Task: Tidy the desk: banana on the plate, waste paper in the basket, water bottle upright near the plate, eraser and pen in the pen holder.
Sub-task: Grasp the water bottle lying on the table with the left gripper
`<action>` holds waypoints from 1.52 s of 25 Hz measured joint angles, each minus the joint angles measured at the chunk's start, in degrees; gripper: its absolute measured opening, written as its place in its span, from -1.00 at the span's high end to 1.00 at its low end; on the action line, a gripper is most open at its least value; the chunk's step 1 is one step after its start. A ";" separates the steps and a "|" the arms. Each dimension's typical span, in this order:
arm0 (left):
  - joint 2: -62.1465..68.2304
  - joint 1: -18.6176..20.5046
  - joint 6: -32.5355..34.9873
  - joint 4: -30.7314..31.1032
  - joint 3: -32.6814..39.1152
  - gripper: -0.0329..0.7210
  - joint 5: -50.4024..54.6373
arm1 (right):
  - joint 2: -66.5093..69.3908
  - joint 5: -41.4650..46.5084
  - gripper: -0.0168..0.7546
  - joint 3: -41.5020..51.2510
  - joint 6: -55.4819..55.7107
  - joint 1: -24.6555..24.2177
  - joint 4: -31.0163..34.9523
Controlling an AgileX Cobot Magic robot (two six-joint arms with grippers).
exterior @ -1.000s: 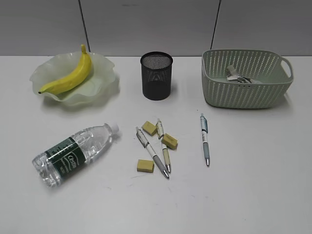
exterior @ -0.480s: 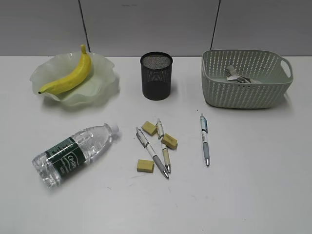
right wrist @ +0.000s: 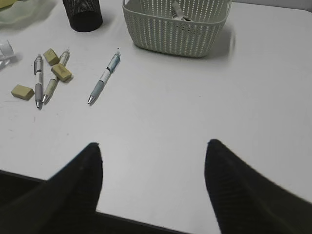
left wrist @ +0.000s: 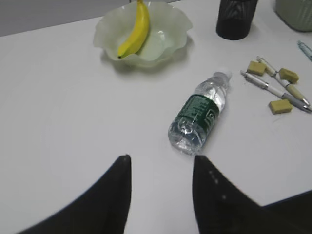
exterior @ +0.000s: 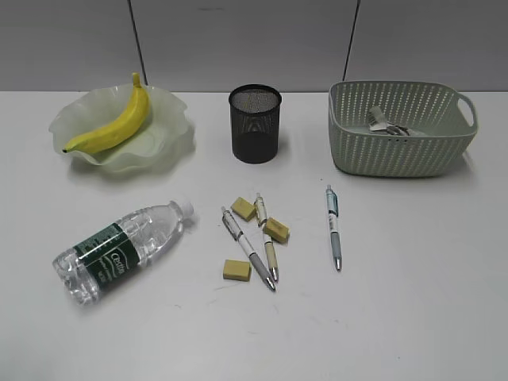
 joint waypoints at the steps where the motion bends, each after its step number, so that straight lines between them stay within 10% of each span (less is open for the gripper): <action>1: 2.29 0.00 1.64 -1.41 -0.69 0.08 -1.34 | 0.00 -0.21 -0.38 0.00 0.00 0.00 0.00; 16: 57.01 -1.46 13.88 -19.05 -21.14 -0.31 -8.78 | -0.05 -0.32 -0.38 0.00 -0.30 0.00 0.00; 26: 83.31 -15.09 10.24 -4.89 -34.86 -0.52 -8.46 | -0.05 -0.32 -0.38 0.00 -0.30 0.00 0.00; 38: 101.28 -20.11 5.68 3.39 -45.38 -0.70 -2.98 | -0.05 -0.38 -0.38 0.00 -0.30 0.00 0.00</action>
